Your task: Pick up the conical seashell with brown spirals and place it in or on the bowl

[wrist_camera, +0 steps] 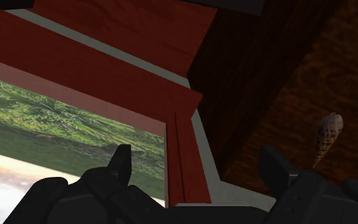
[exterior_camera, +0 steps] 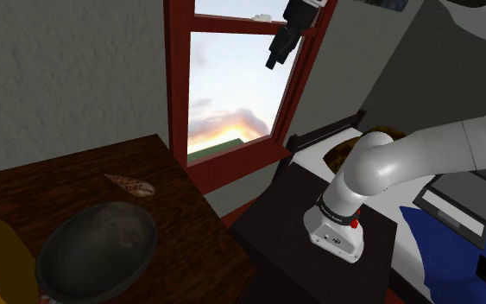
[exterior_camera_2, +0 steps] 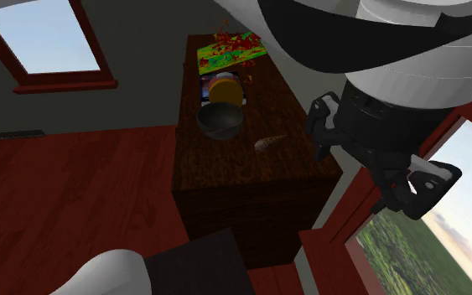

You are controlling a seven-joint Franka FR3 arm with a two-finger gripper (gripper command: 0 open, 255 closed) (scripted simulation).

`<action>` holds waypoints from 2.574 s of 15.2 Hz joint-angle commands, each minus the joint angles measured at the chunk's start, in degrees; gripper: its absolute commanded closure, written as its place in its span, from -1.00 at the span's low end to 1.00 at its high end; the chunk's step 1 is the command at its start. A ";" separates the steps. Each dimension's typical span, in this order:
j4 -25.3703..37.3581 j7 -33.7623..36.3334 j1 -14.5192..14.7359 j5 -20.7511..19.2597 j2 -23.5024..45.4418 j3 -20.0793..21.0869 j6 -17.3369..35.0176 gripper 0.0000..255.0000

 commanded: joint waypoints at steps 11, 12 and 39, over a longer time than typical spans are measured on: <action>3.04 8.97 2.56 3.02 14.77 9.87 7.29 -1.00; 3.66 9.88 2.75 3.12 16.49 10.82 7.94 -1.00; 44.82 35.96 17.11 -11.10 75.36 23.61 10.25 -1.00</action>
